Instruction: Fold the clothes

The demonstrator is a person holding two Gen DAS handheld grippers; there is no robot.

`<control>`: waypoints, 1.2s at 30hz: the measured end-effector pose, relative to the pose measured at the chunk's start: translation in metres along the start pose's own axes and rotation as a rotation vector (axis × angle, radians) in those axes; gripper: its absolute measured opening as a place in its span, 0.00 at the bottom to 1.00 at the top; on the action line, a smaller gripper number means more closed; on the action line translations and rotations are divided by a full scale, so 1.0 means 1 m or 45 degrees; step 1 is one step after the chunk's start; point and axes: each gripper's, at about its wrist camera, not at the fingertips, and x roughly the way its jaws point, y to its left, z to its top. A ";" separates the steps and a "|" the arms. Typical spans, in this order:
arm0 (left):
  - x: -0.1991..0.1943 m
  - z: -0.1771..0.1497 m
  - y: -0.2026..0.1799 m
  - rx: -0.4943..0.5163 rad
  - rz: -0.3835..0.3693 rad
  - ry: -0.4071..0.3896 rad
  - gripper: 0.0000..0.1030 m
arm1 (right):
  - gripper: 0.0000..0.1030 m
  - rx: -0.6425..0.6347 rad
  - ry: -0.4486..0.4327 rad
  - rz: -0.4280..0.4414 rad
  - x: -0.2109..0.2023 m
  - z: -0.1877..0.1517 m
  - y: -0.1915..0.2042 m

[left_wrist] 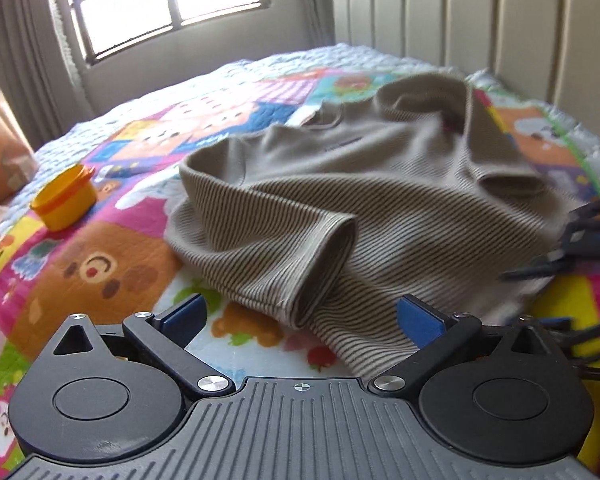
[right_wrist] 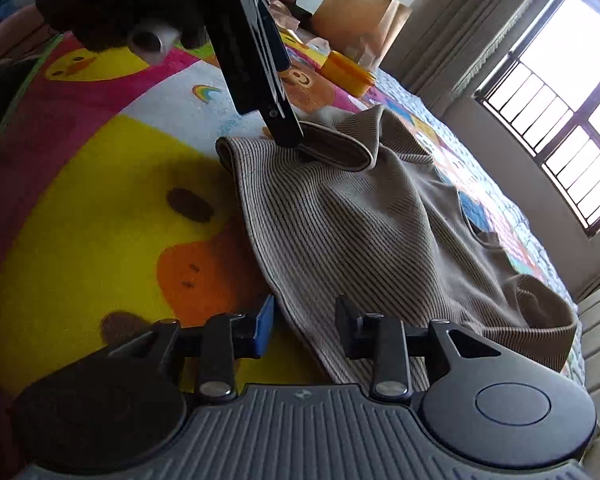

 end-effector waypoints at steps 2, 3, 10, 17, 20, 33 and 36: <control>-0.014 -0.004 -0.004 0.039 -0.085 -0.017 1.00 | 0.05 0.023 -0.048 -0.092 -0.001 0.009 -0.009; -0.018 -0.006 -0.009 0.068 -0.122 -0.018 1.00 | 0.05 0.065 -0.077 -0.124 -0.004 0.014 -0.018; 0.030 -0.006 -0.026 0.090 0.120 0.016 1.00 | 0.05 0.181 -0.129 -0.209 -0.024 0.023 -0.055; 0.048 0.004 0.017 -0.174 0.279 -0.073 1.00 | 0.53 0.535 -0.044 -0.432 -0.032 -0.030 -0.045; 0.049 -0.003 0.012 -0.161 0.262 -0.081 1.00 | 0.55 0.496 0.073 -0.477 -0.019 -0.050 -0.027; 0.028 -0.026 0.017 0.183 0.469 -0.094 1.00 | 0.41 0.608 0.211 -0.788 -0.011 -0.078 -0.073; -0.009 -0.023 0.035 0.133 0.531 -0.142 1.00 | 0.35 0.928 0.042 -0.815 -0.062 -0.081 -0.104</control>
